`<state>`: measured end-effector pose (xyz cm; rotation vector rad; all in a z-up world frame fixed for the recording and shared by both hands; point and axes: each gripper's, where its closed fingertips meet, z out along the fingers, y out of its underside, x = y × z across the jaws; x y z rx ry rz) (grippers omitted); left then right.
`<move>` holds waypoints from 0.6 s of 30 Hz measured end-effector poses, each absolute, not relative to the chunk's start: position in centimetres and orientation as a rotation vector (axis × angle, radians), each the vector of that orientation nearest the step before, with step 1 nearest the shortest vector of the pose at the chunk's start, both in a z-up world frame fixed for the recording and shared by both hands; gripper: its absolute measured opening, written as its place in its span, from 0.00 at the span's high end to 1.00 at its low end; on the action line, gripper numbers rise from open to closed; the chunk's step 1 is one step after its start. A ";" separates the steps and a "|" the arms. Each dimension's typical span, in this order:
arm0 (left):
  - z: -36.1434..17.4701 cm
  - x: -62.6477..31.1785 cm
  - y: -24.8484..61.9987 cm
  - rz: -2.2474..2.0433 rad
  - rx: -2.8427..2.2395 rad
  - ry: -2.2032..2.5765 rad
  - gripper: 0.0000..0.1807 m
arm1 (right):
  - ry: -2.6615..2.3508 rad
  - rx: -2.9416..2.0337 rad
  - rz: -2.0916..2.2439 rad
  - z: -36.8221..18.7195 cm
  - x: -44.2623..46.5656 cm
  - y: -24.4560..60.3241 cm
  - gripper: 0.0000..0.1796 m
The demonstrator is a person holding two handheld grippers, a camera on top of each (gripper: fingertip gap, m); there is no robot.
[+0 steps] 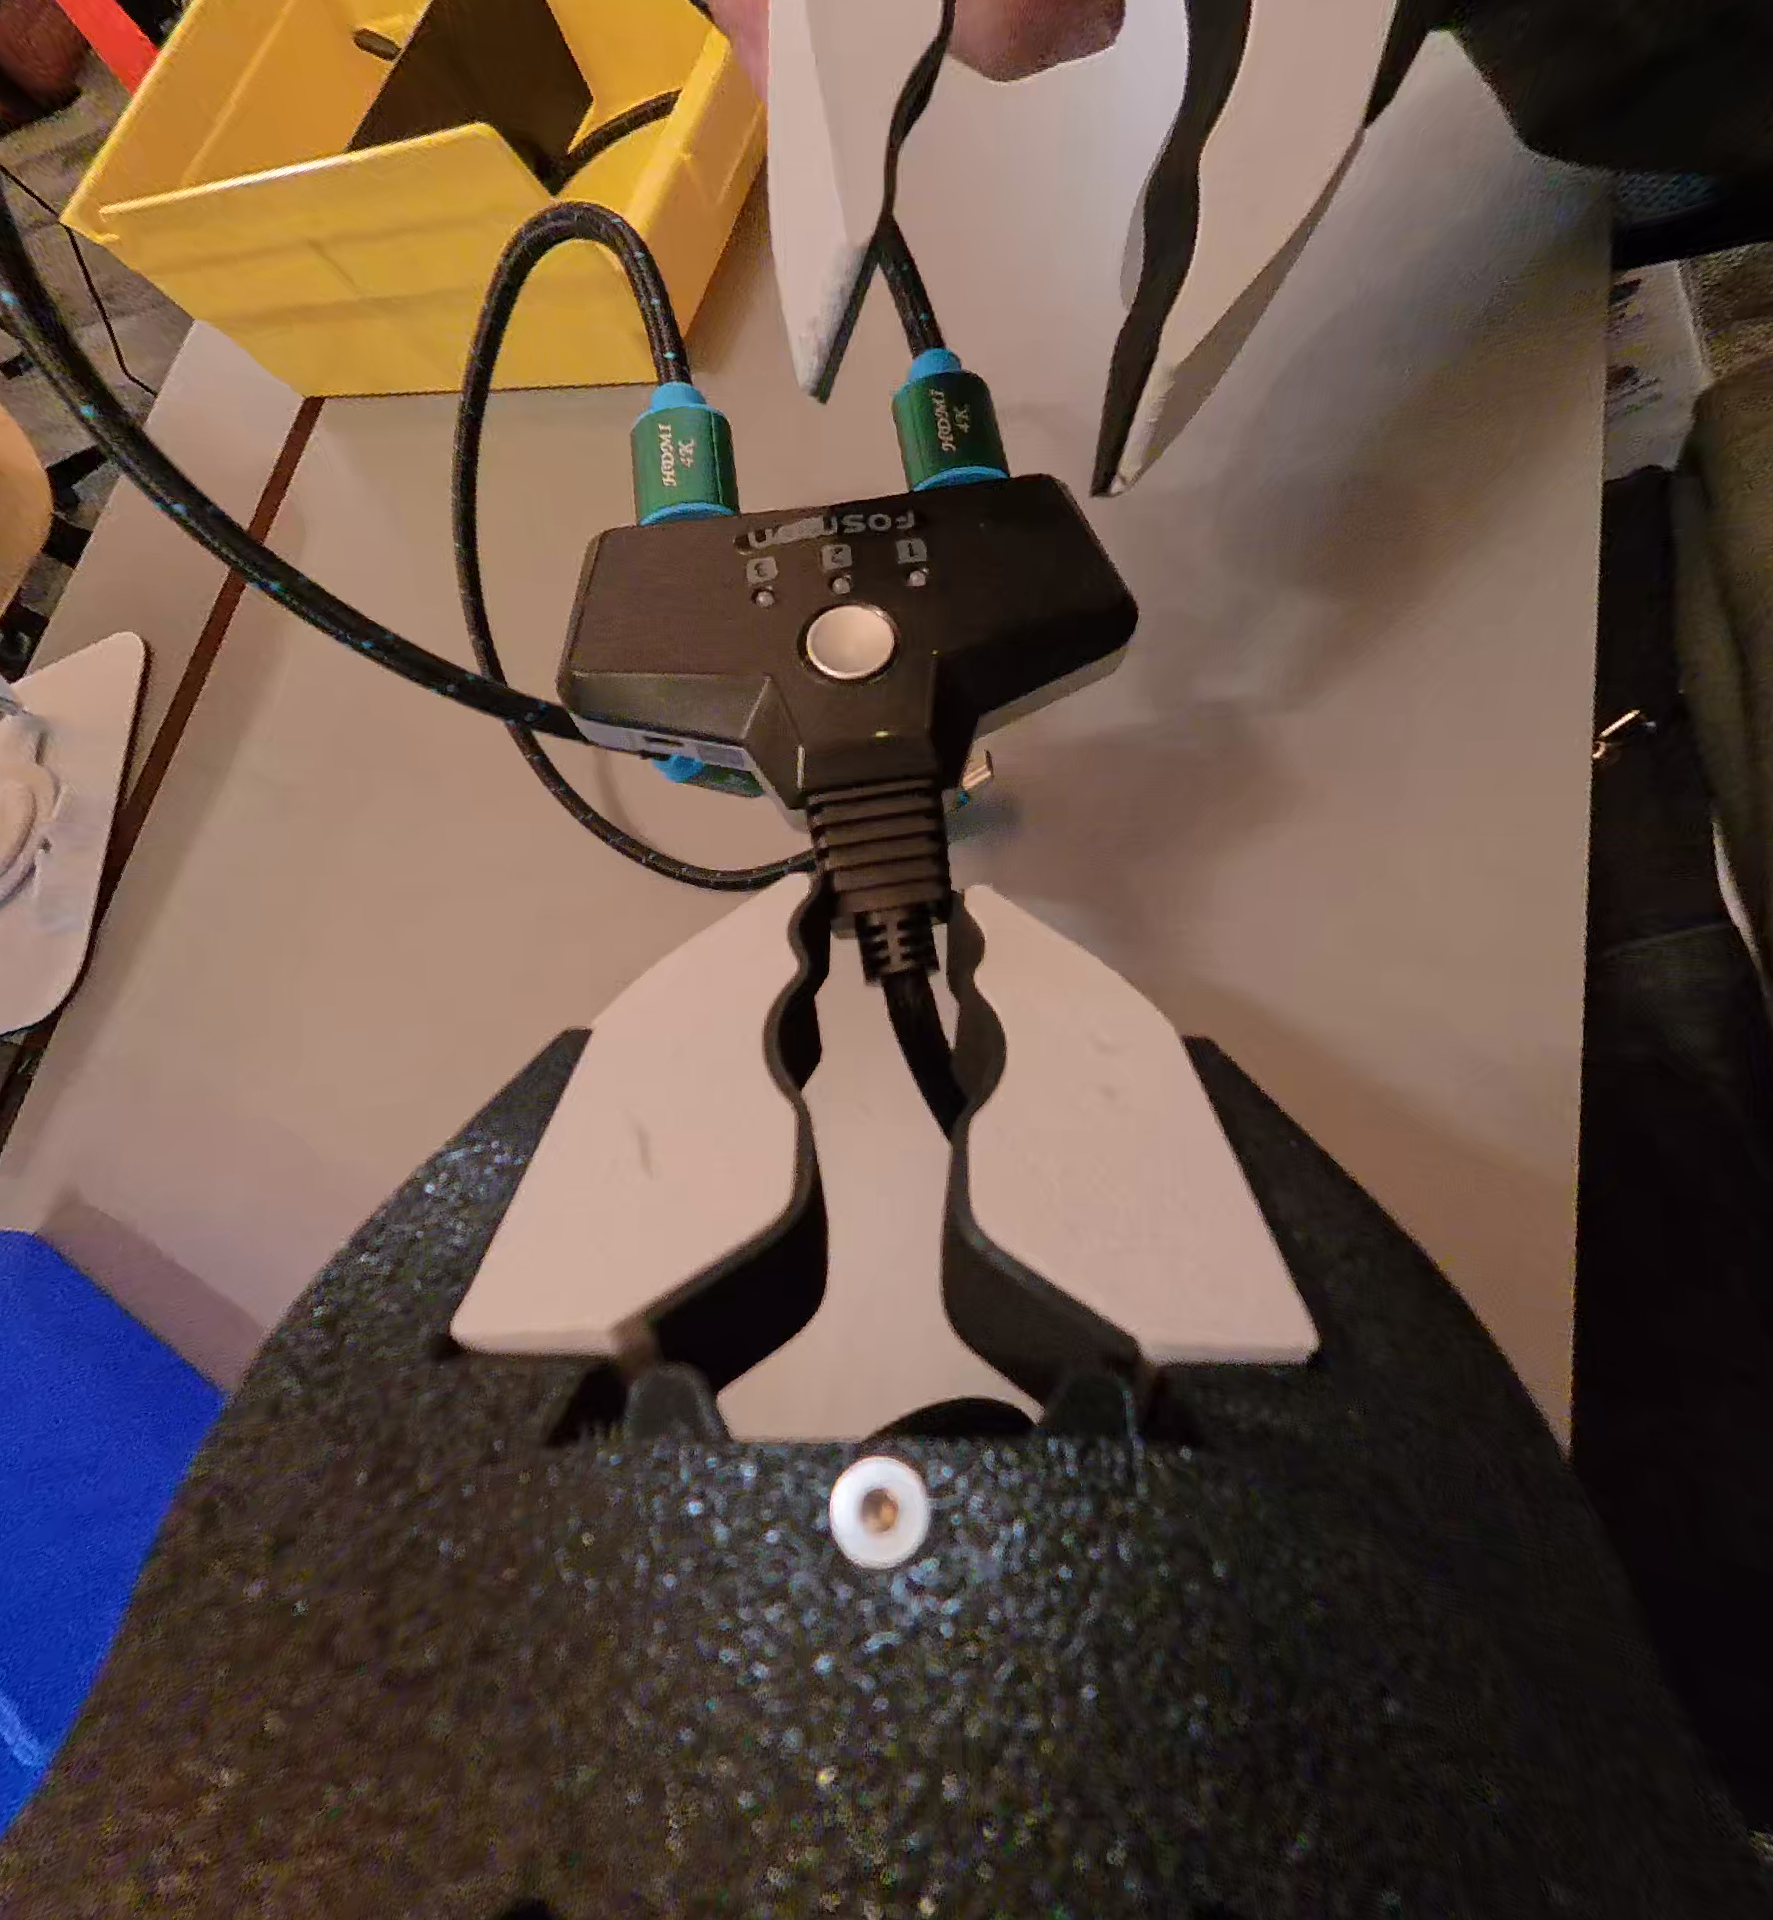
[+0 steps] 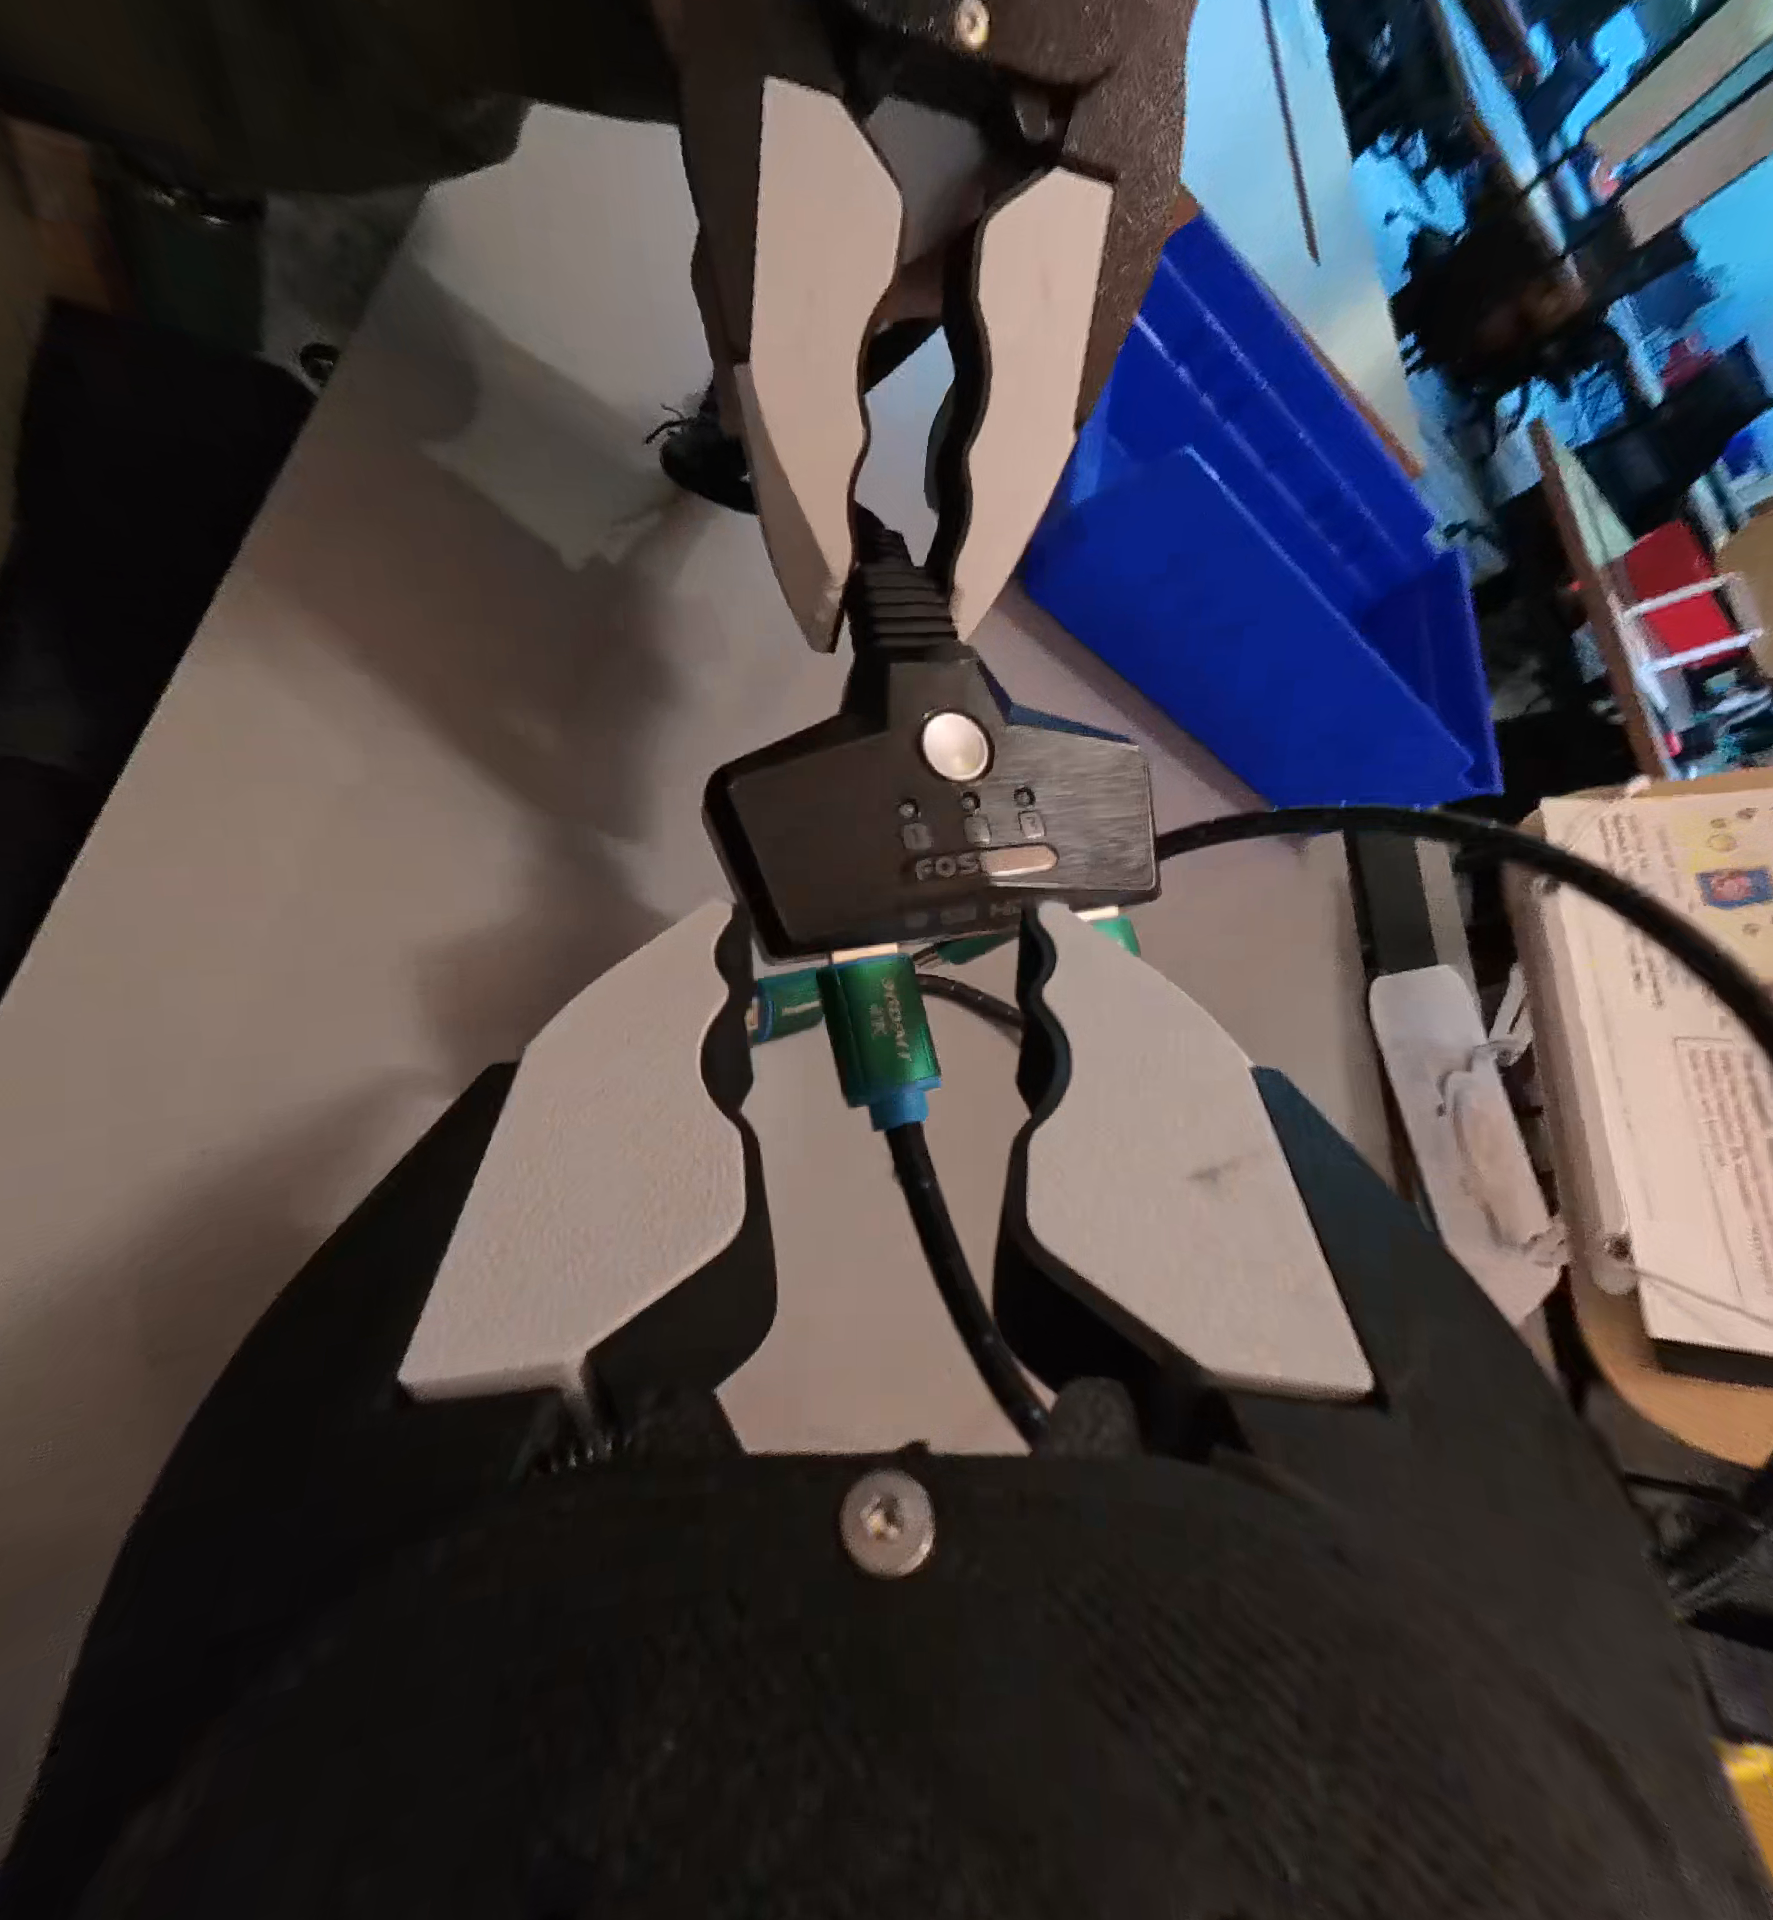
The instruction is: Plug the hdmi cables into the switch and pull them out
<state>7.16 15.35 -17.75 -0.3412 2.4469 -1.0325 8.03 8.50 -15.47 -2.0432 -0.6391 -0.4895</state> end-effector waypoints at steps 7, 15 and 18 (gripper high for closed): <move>-15.4 7.3 16.9 -1.160 -0.396 2.340 0.88 | -0.126 -1.792 0.042 -8.6 6.7 8.1 0.72; -13.0 7.0 18.1 -1.336 -0.438 2.235 0.89 | -0.046 -1.903 0.515 -14.5 4.7 6.7 0.66; -13.1 6.9 18.2 -1.304 -0.426 2.240 0.89 | 0.391 -1.584 0.788 -14.0 10.2 8.2 0.67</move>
